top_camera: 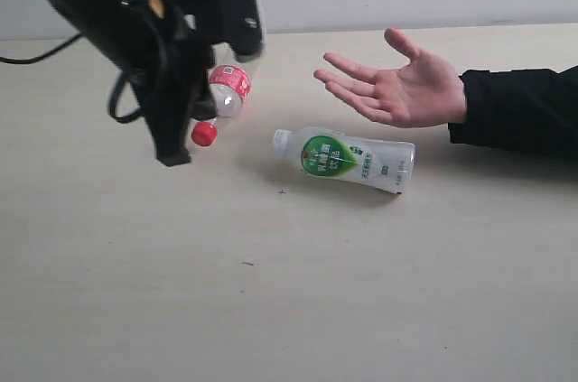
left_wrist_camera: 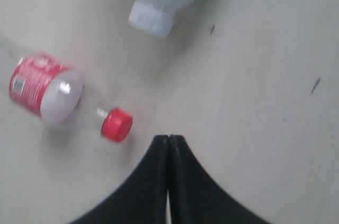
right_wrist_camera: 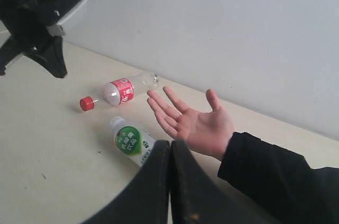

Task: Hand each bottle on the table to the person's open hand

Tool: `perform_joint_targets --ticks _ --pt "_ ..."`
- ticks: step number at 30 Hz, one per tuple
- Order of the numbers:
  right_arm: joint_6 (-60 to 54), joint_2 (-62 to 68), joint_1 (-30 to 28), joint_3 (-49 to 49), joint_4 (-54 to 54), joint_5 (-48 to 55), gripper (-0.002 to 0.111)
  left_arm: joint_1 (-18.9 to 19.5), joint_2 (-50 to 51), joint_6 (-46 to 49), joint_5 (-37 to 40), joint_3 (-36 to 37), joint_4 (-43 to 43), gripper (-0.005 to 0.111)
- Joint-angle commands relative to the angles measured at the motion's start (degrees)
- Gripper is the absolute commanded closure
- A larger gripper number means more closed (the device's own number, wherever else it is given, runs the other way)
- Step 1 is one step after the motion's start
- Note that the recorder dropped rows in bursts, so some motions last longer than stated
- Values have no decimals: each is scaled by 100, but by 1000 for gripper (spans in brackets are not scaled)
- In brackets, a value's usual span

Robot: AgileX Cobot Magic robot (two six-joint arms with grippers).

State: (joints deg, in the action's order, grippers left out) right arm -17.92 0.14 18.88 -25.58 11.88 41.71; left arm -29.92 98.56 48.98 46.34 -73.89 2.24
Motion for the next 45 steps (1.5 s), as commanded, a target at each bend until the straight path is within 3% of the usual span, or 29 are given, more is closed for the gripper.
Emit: perform_joint_targets --ticks 1,11,15,19,22,45 --pt "16 -14 -24 28 8 -43 108 -512 744 77 -70 -634 -92 107" --pt "16 -14 -24 28 8 -43 108 -779 2106 77 -184 -1836 -92 105" --pt "16 -14 -24 28 8 -43 108 -795 2215 122 -213 -1886 -92 79" --pt "16 -14 -24 28 8 -43 108 -805 2280 360 -352 -1886 -92 45" --pt "16 -14 -24 28 8 -43 108 -835 2332 372 -585 -1886 -92 35" --pt "16 -14 -24 28 8 -43 108 -951 2960 630 -1606 -1886 -92 35"
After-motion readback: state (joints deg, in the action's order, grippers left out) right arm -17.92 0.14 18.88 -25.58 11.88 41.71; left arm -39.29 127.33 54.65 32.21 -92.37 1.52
